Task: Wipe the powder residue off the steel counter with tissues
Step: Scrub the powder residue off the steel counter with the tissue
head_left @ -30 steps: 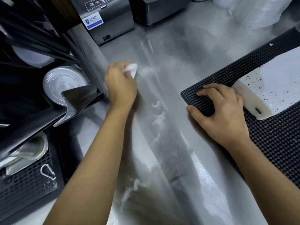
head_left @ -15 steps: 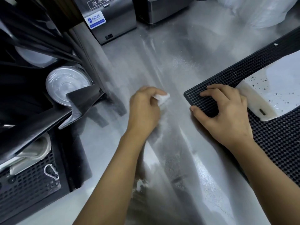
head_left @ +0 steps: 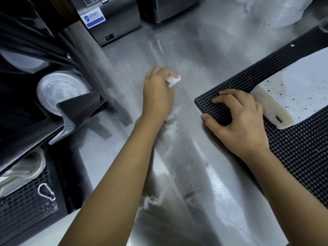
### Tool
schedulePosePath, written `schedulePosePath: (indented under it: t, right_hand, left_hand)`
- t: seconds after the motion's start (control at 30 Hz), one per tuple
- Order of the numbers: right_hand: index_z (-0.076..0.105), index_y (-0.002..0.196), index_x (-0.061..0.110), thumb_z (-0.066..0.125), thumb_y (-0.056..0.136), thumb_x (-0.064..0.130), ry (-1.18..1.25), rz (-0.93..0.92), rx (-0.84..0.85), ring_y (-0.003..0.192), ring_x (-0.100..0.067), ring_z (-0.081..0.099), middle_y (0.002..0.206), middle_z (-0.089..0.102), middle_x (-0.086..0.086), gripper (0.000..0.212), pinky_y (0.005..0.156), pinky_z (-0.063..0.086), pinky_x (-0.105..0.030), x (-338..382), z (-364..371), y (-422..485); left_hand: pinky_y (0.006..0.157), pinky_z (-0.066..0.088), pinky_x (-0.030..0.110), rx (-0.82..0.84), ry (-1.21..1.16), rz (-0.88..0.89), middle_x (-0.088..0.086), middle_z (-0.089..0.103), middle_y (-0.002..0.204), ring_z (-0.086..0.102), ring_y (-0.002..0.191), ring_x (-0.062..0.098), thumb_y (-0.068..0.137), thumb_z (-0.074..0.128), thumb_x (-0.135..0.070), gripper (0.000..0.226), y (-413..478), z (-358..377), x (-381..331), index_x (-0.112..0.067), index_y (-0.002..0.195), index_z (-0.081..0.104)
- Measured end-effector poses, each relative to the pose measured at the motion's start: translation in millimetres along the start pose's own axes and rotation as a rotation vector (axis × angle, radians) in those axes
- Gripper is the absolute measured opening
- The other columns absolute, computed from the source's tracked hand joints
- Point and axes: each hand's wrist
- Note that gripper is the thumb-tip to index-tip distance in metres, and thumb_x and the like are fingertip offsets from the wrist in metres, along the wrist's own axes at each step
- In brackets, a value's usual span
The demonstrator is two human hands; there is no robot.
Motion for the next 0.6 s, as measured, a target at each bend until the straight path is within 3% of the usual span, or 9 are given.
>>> schedulePosePath:
  t: [0.1,0.17,0.23,0.33,0.4,0.47,0.6]
  right_hand:
    - [0.065,0.112,0.018,0.064,0.081,0.046,-0.005,0.003,0.000,0.119,-0.018,0.044,0.124,0.057,0.001,0.042,0.102,0.026,-0.037,0,0,0]
    - [0.065,0.112,0.018,0.064,0.081,0.046,-0.006,0.006,0.003,0.119,-0.018,0.044,0.124,0.057,0.001,0.042,0.102,0.025,-0.035,0,0,0]
    - [0.065,0.113,0.018,0.063,0.081,0.046,-0.004,0.007,0.008,0.120,-0.018,0.045,0.124,0.057,0.001,0.042,0.101,0.024,-0.033,0,0,0]
    - [0.064,0.113,0.019,0.064,0.082,0.046,-0.004,0.008,0.008,0.120,-0.017,0.044,0.124,0.057,0.002,0.041,0.101,0.023,-0.033,0,0,0]
    - [0.064,0.113,0.019,0.066,0.082,0.044,-0.005,0.009,0.014,0.120,-0.018,0.044,0.124,0.056,0.003,0.039,0.101,0.022,-0.030,0,0,0]
    - [0.064,0.113,0.020,0.066,0.082,0.044,-0.005,0.012,0.015,0.121,-0.018,0.045,0.124,0.056,0.003,0.039,0.101,0.021,-0.029,0,0,0]
    - [0.064,0.112,0.020,0.064,0.082,0.046,-0.007,0.013,0.011,0.119,-0.017,0.045,0.124,0.056,0.003,0.040,0.101,0.021,-0.029,1,-1,0]
  left_hand:
    - [0.076,0.038,0.008,0.107,-0.053,0.061,-0.005,0.060,0.089,0.055,0.089,0.012,0.076,0.042,0.017,0.043,-55,-15,-4,-0.011,0.087,0.072]
    - [0.065,0.038,0.007,0.215,-0.170,-0.067,-0.011,0.060,0.079,0.055,0.071,-0.002,0.079,0.046,0.016,0.044,-64,-28,-4,-0.019,0.081,0.072]
    - [0.059,0.044,0.015,0.142,-0.240,-0.248,-0.004,0.066,0.079,0.058,0.062,0.000,0.084,0.050,0.010,0.042,-43,-34,3,-0.026,0.081,0.071]
    - [0.064,0.043,0.017,-0.102,-0.116,-0.311,0.003,0.069,0.090,0.061,0.079,0.015,0.085,0.053,-0.001,0.025,14,-32,20,-0.016,0.094,0.072]
    - [0.058,0.038,0.013,-0.151,-0.061,-0.370,0.002,0.067,0.090,0.058,0.079,0.013,0.087,0.054,-0.006,0.020,46,-22,26,-0.011,0.096,0.070]
    - [0.059,0.039,0.015,-0.126,-0.031,-0.360,0.003,0.068,0.095,0.058,0.083,0.013,0.086,0.053,-0.004,0.021,66,-7,25,-0.012,0.096,0.070]
    - [0.070,0.036,0.014,0.030,-0.011,-0.152,0.006,0.063,0.104,0.052,0.089,0.012,0.081,0.044,0.008,0.036,63,12,0,-0.010,0.096,0.071]
Point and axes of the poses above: each hand's wrist, its own y-axis towards the middle knuckle, its own z-axis out of the palm, x = y × z
